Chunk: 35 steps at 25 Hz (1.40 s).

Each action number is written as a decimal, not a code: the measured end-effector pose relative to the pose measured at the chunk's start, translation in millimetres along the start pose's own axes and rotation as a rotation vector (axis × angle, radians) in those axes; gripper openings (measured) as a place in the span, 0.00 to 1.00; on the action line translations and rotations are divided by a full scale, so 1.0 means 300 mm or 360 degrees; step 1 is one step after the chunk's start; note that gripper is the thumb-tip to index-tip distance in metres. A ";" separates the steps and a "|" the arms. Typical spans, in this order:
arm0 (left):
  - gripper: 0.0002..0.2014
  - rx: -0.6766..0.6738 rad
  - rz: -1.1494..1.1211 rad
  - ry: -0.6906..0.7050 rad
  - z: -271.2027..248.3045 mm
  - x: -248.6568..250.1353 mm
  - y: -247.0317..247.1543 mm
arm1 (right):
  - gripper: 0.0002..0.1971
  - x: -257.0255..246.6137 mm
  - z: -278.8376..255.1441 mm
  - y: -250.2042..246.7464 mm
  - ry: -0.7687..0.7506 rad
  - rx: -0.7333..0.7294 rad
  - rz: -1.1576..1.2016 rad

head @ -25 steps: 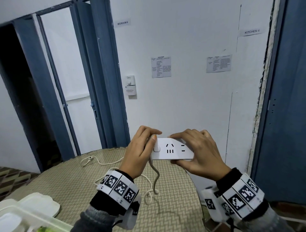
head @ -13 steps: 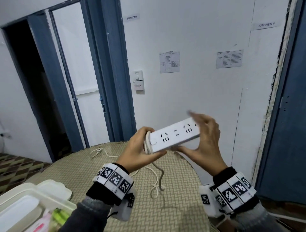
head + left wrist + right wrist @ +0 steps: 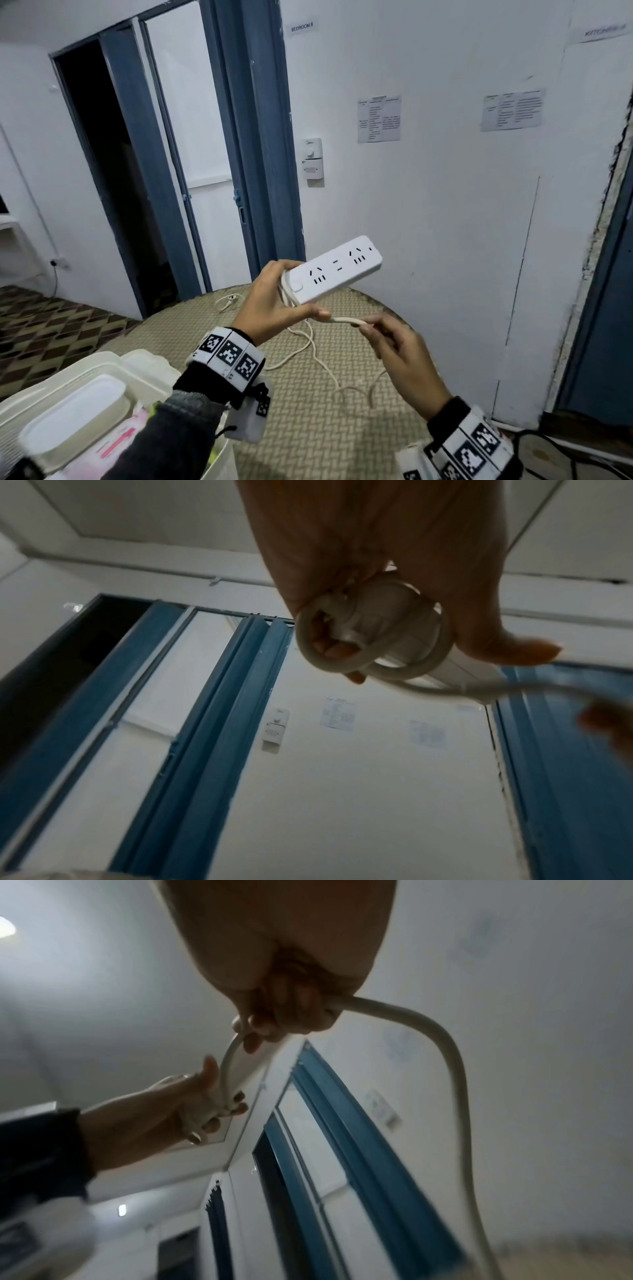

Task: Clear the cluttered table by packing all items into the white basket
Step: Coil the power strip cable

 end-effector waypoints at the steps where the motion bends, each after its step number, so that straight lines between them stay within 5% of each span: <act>1: 0.41 -0.0066 0.0040 0.0019 -0.012 -0.003 0.005 | 0.10 -0.060 0.013 -0.024 -0.0257 0.0066 -0.0347; 5: 0.41 -0.0290 0.0079 0.0193 -0.032 0.049 0.064 | 0.14 -0.266 0.069 -0.024 -0.0970 0.0290 -0.1035; 9: 0.37 -0.0236 0.0148 0.0363 -0.044 0.138 0.097 | 0.12 -0.337 0.147 -0.027 -0.1117 0.0413 -0.1125; 11: 0.36 -0.0137 0.0098 0.0393 -0.052 0.158 0.086 | 0.15 -0.330 0.182 -0.042 -0.1002 0.0408 -0.1258; 15: 0.34 -0.0052 -0.0069 0.0383 -0.070 0.166 0.066 | 0.31 -0.293 0.231 -0.059 -0.0351 -0.0001 -0.1352; 21: 0.51 -0.0144 -0.0179 0.0316 -0.088 0.153 0.101 | 0.31 -0.320 0.211 -0.045 -0.0201 0.0066 -0.1656; 27: 0.35 -0.0143 -0.0137 0.0420 -0.097 0.169 0.057 | 0.35 -0.239 0.192 -0.074 0.0034 -0.0107 -0.1190; 35: 0.33 -0.0535 -0.0134 0.0201 -0.128 0.138 0.067 | 0.17 -0.216 0.181 -0.072 0.0108 -0.0501 -0.0243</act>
Point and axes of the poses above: each hand's wrist, its own z-axis towards the middle knuckle, its own y-axis out of the palm, x = y × z, the point moved 6 cm from there along z, towards the middle knuckle, and after that the axes turned 6 degrees about y, right-handed, at the moved point
